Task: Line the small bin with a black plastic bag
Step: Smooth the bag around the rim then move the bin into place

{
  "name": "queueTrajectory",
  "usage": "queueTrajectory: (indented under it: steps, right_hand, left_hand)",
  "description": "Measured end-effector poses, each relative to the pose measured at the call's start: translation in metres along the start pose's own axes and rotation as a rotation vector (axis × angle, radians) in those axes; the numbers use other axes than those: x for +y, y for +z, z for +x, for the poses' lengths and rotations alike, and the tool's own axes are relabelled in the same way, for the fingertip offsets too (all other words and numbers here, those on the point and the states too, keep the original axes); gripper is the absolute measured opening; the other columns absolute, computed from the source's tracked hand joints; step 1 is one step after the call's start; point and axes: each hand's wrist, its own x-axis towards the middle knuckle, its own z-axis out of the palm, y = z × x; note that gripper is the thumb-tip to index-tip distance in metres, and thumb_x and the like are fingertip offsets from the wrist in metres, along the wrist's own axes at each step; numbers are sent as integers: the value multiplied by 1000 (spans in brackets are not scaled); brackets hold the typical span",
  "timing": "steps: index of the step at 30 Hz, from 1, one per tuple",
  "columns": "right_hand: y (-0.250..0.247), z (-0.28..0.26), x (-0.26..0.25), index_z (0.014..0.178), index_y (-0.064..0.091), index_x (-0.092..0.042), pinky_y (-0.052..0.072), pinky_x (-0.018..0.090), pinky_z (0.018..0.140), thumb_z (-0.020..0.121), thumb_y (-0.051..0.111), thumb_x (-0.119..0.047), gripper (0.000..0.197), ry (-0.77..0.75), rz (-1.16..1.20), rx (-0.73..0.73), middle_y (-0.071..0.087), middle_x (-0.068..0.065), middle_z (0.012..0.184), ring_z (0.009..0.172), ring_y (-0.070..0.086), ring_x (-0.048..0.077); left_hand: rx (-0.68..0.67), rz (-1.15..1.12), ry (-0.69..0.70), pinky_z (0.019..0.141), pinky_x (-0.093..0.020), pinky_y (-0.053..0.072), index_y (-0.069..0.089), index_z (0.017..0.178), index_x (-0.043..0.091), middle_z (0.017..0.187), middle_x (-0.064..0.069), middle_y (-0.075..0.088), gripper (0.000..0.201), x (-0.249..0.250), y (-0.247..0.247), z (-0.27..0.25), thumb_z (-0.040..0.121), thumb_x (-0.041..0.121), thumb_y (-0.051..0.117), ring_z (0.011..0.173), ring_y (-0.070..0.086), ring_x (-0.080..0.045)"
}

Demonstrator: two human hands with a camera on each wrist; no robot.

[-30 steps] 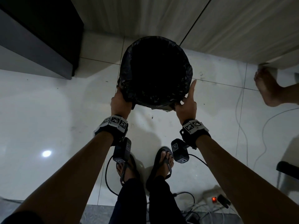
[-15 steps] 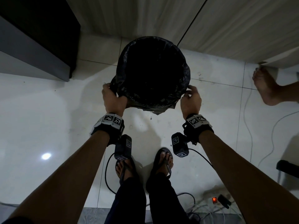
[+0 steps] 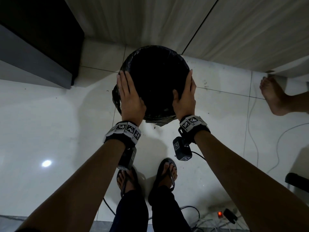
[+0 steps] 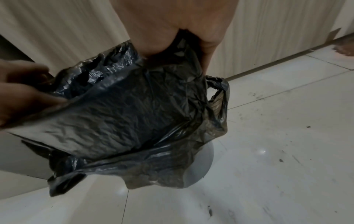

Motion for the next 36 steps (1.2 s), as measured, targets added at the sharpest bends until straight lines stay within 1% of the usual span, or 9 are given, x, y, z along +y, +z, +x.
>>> queueTrajectory:
  steps: [5,10,12,14,16,21,25,28,36]
  right_hand:
    - [-4,6,-2,152,15,-35,50,43,91,98,44,-33,61,95,94,63,68,6,115,103,66,31]
    - [-10,20,1,144,32,-39,51,43,94,99,40,-27,48,219,159,36,70,6,113,100,65,34]
    - [-14,24,1,145,32,-40,52,42,93,98,41,-24,50,219,180,8,70,7,115,99,66,34]
    - [-19,25,-2,150,23,-39,52,32,84,99,41,-19,58,161,159,-34,70,13,112,89,68,31]
    - [-24,28,-10,151,18,-40,53,32,78,98,41,-15,63,102,114,-84,71,15,103,76,66,27]
    - [-23,55,-46,148,26,-42,52,36,89,95,43,-11,63,63,97,-132,69,11,118,100,66,35]
    - [-5,85,-78,148,28,-41,51,37,94,96,43,-12,61,23,96,-144,68,13,119,105,65,35]
    - [18,111,-99,147,27,-44,51,35,91,97,42,-14,61,21,94,-136,68,16,116,102,65,35]
    - [69,153,-157,147,25,-45,43,23,86,98,41,-15,60,23,126,-169,67,12,119,103,64,30]
  left_hand:
    - [86,-49,-133,117,-32,13,4,152,9,160,-19,-3,85,2,0,3,80,-9,46,148,7,-34]
    - [11,-251,-333,107,-48,40,6,153,20,145,-15,40,88,0,-10,16,81,-4,49,130,45,-34]
    - [-26,-279,-352,101,-44,44,9,153,25,134,-14,54,86,-2,-18,21,81,0,50,120,55,-33]
    - [-77,-302,-355,94,-32,44,10,153,27,124,-11,62,85,-2,-30,25,82,0,49,102,61,-22]
    - [-115,-307,-349,91,-24,42,11,153,28,115,-7,63,86,1,-45,30,81,-3,46,87,57,-8]
    - [-110,-306,-376,100,-26,38,13,151,37,132,-11,59,89,-11,-69,59,78,-5,44,119,56,-30]
    - [-83,-339,-359,100,-16,31,16,152,32,143,-2,50,91,-33,-84,93,78,-10,46,125,47,-13]
    - [-67,-372,-322,107,-19,26,17,152,30,152,-2,39,88,-52,-95,126,81,-12,49,139,36,-17]
    - [-19,-331,-382,103,-22,25,16,150,39,154,0,34,87,-94,-128,192,86,-8,50,137,34,-12]
